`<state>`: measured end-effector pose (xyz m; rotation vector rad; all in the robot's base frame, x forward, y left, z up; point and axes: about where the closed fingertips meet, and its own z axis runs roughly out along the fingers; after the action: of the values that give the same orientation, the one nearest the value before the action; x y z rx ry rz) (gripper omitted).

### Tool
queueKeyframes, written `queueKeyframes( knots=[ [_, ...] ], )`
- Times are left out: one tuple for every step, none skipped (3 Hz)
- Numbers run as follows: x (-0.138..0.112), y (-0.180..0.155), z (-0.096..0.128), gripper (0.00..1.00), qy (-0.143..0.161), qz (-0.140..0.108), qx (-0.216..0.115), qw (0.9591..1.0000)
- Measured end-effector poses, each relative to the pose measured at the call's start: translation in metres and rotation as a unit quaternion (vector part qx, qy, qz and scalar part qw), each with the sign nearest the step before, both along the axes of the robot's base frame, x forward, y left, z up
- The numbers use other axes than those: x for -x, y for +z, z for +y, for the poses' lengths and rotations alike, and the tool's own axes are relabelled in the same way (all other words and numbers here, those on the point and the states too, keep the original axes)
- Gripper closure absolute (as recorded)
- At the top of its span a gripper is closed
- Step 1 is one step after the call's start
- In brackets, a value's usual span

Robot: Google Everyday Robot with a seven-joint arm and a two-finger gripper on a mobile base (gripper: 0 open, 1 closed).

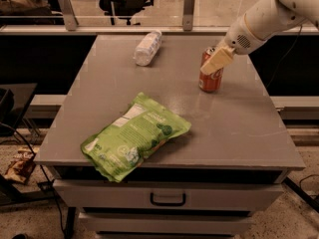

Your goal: Move coke can near green rice chip bag

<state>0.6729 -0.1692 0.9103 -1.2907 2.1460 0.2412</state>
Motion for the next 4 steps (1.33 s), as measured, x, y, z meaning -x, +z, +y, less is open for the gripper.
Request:
queueKeyframes(
  knots=[
    [0.014,0.002,0.018,0.87,0.027,0.0,-0.001,0.9996],
    [0.029,0.003,0.038,1.0,0.057,0.001,-0.004,0.9984],
    [0.048,0.006,0.062,1.0,0.093,0.001,-0.007,0.9956],
    [0.066,0.003,0.084,0.97,0.133,0.006,-0.011,0.991]
  ],
)
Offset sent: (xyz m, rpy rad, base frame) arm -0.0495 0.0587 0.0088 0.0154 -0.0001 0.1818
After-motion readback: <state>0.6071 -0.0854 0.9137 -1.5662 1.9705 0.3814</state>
